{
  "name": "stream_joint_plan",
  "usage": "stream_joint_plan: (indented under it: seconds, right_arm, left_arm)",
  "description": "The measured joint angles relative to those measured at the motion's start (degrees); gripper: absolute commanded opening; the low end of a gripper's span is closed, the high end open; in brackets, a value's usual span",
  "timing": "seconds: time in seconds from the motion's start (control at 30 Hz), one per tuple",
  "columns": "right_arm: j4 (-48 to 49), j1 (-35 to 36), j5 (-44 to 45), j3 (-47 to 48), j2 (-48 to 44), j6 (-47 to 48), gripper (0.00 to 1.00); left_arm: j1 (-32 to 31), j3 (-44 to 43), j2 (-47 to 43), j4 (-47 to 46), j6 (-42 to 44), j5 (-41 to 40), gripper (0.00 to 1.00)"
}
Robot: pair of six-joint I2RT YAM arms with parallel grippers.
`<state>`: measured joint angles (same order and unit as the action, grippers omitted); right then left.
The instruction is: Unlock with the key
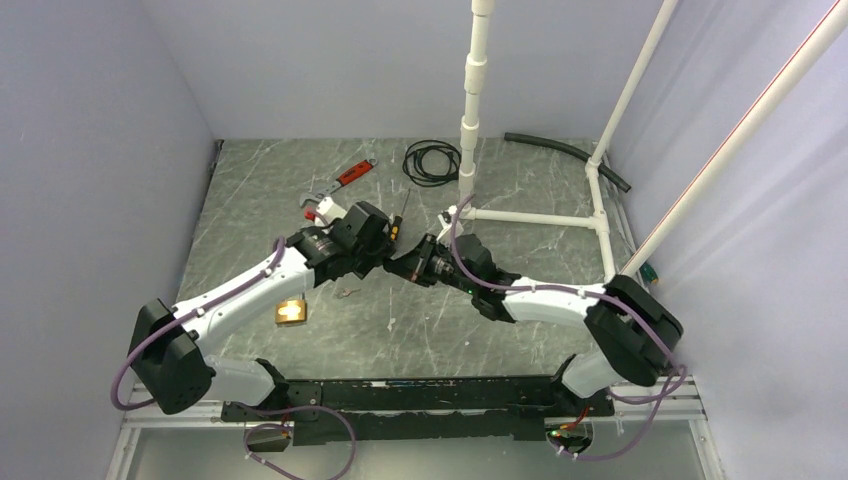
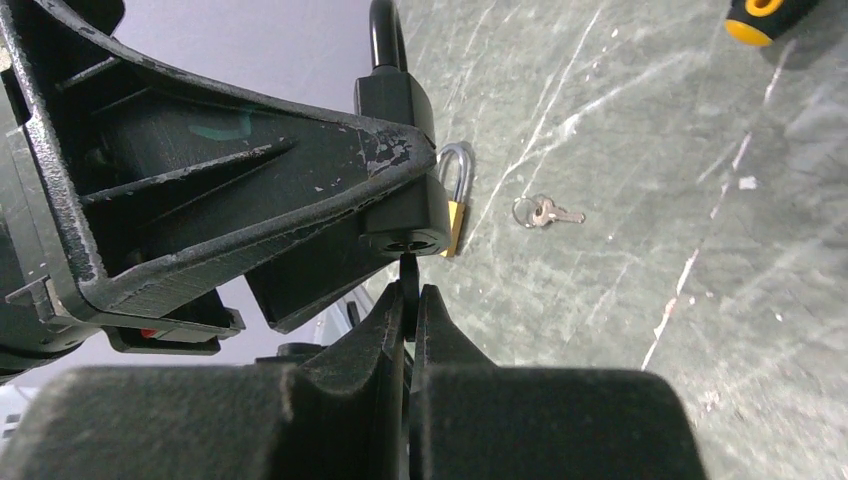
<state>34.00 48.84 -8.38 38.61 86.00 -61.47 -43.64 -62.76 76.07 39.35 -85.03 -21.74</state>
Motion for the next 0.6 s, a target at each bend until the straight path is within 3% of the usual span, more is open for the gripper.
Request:
stream_joint_plan:
  seconds: [0.6]
  right_arm:
    - [-12.0,0.0,5.1,-8.6,-19.0,1.8,0.00]
  left_arm:
    - [-11.1,-0.2,1.1,-5.7,-1.5,-3.2,0.00]
